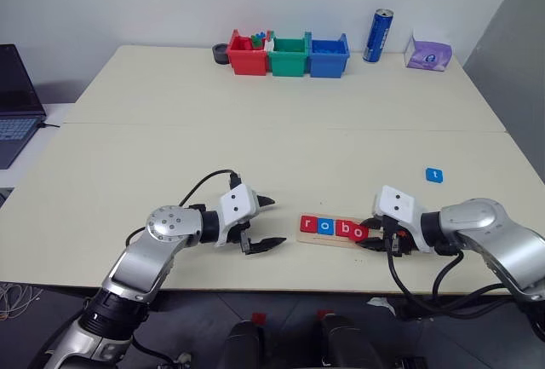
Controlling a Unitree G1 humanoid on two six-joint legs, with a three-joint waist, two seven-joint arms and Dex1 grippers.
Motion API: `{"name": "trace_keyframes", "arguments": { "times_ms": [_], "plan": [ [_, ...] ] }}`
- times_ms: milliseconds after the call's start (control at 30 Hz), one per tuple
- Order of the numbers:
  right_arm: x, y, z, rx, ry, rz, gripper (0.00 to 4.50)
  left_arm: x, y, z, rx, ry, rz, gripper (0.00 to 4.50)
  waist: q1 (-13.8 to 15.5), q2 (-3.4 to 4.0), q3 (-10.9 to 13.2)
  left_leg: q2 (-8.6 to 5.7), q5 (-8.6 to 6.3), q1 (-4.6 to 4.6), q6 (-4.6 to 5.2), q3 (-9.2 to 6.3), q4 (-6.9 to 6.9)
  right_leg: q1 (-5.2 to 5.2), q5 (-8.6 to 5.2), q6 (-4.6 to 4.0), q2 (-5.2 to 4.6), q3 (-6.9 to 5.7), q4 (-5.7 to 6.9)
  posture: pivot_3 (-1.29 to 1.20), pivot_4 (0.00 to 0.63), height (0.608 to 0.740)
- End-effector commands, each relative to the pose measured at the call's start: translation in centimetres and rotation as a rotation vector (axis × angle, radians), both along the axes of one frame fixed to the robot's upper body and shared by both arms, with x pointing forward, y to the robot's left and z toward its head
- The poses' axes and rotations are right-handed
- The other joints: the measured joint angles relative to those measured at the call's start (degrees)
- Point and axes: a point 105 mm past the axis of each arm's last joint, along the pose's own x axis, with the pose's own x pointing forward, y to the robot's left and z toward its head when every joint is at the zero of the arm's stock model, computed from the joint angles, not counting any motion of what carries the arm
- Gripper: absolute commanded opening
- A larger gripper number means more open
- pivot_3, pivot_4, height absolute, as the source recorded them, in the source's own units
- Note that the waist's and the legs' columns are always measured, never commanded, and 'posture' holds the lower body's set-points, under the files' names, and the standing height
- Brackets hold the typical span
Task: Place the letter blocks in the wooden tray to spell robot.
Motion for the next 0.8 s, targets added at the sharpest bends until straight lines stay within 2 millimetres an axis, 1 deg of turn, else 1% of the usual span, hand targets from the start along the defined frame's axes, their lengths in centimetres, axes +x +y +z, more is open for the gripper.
{"name": "trace_keyframes", "arguments": {
  "times_ms": [33,200,400,567,800],
  "plan": [
    [0.6,0.1,0.5,-0.029,-0.047,0.018,1.45,-0.1,-0.2,1.0,-0.009,-0.048,-0.005,4.5,0.0,0.0,0.0,0.01,0.0,0.0,0.0,0.0,-0.01,0.0,0.0,0.0,0.0,0.0,0.0,0.0,0.15,0.74],
    [0.9,-0.5,0.2,-0.066,-0.046,0.023,1.45,-0.1,-0.2,1.0,-0.012,-0.048,-0.001,4.5,0.0,0.0,0.0,0.01,0.0,0.0,0.0,0.0,-0.01,0.0,0.0,0.0,0.01,0.0,0.0,0.0,0.15,0.74],
    [1.0,-1.0,0.3,-0.087,-0.046,0.038,1.45,-0.2,-0.3,1.0,-0.015,-0.049,0.002,4.5,0.0,0.0,0.0,0.02,0.0,0.01,0.0,-0.01,-0.01,0.0,0.0,0.0,0.01,0.0,0.01,0.0,0.15,0.74],
    [1.0,-0.8,0.4,-0.086,-0.046,0.057,1.45,-0.3,-0.4,1.0,-0.017,-0.047,0.001,4.5,0.0,0.0,0.0,0.02,0.0,0.01,0.0,-0.01,-0.01,0.0,0.0,0.0,0.01,0.0,0.01,0.0,0.15,0.74],
    [1.5,-0.7,0.1,-0.103,-0.049,0.069,1.45,-0.3,-0.5,0.9,-0.019,-0.046,0.0,4.5,0.0,0.0,0.0,0.02,0.0,0.01,0.0,-0.01,0.0,0.0,0.0,-0.01,0.01,0.0,0.01,0.0,0.15,0.74]
  ]
}}
